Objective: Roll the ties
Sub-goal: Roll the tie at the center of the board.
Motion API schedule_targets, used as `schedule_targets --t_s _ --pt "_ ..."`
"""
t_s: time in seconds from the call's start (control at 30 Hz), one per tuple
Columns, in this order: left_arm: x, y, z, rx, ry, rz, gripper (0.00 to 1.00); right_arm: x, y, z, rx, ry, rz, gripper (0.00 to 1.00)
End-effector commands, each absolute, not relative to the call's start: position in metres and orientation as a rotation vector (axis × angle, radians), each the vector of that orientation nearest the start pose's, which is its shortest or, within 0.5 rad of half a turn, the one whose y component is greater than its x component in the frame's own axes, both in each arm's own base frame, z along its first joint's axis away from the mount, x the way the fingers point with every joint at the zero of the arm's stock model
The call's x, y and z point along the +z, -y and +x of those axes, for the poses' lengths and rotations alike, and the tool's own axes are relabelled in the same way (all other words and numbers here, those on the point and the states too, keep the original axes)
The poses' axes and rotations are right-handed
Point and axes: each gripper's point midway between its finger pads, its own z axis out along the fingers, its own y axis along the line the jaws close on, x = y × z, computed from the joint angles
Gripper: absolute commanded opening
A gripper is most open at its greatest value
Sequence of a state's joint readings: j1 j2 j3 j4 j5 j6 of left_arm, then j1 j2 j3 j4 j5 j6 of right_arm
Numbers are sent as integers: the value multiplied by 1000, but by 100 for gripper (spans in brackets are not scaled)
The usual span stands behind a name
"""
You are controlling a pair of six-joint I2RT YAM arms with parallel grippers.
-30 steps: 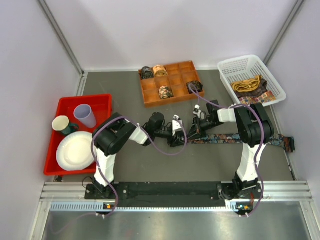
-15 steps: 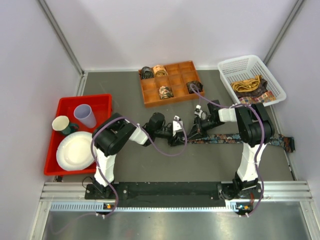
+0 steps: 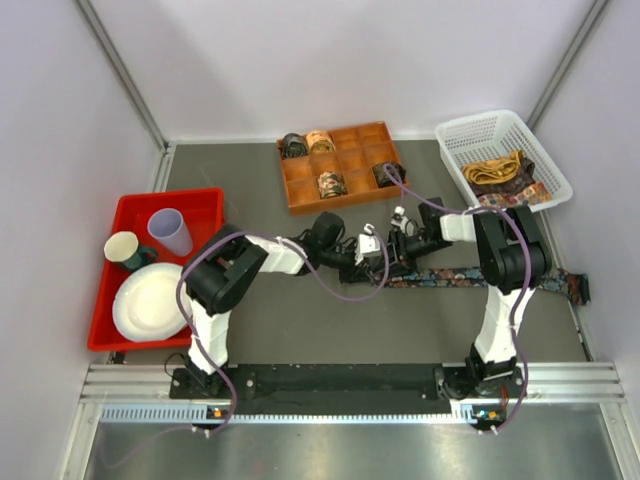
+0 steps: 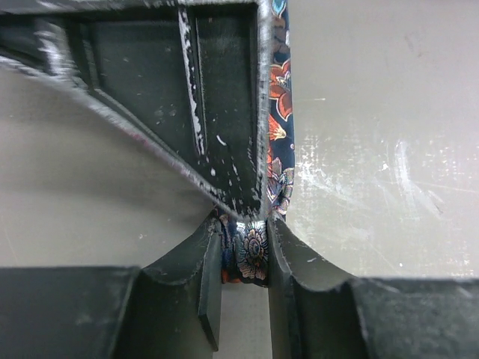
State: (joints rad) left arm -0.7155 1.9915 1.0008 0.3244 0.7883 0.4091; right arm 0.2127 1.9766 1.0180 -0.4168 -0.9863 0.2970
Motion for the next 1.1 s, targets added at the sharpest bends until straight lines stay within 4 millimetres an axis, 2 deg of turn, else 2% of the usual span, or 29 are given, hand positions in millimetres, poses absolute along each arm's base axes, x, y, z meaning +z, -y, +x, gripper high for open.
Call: schedule_targets --t_s 0.0,0.1,0.27,0.43,0.6,0.83,0.93,1.07 --pt "-38 329 250 -779 -1931 1709 14 14 -194 272 1318 -2838 -144 41" --pt "-38 323 247 -710 -1984 1751 14 26 -194 268 1393 -2811 -143 42" --pt "-32 326 245 -592 -1994 1801 17 33 -201 266 1502 -2760 -126 38" --pt "-30 328 241 -533 -2033 1855 18 39 -205 272 1515 -2728 -119 33" --pt "-27 328 241 -479 -2033 1894 18 46 -210 273 1554 -2697 -114 35" --pt "-33 324 236 -461 -2071 1919 18 55 -217 269 1572 -2682 -136 34" --pt "-34 324 234 -465 -2073 1923 18 56 -217 270 1559 -2674 -135 33" --pt "-37 325 234 -466 -2080 1925 19 44 -225 268 1556 -2708 -152 32"
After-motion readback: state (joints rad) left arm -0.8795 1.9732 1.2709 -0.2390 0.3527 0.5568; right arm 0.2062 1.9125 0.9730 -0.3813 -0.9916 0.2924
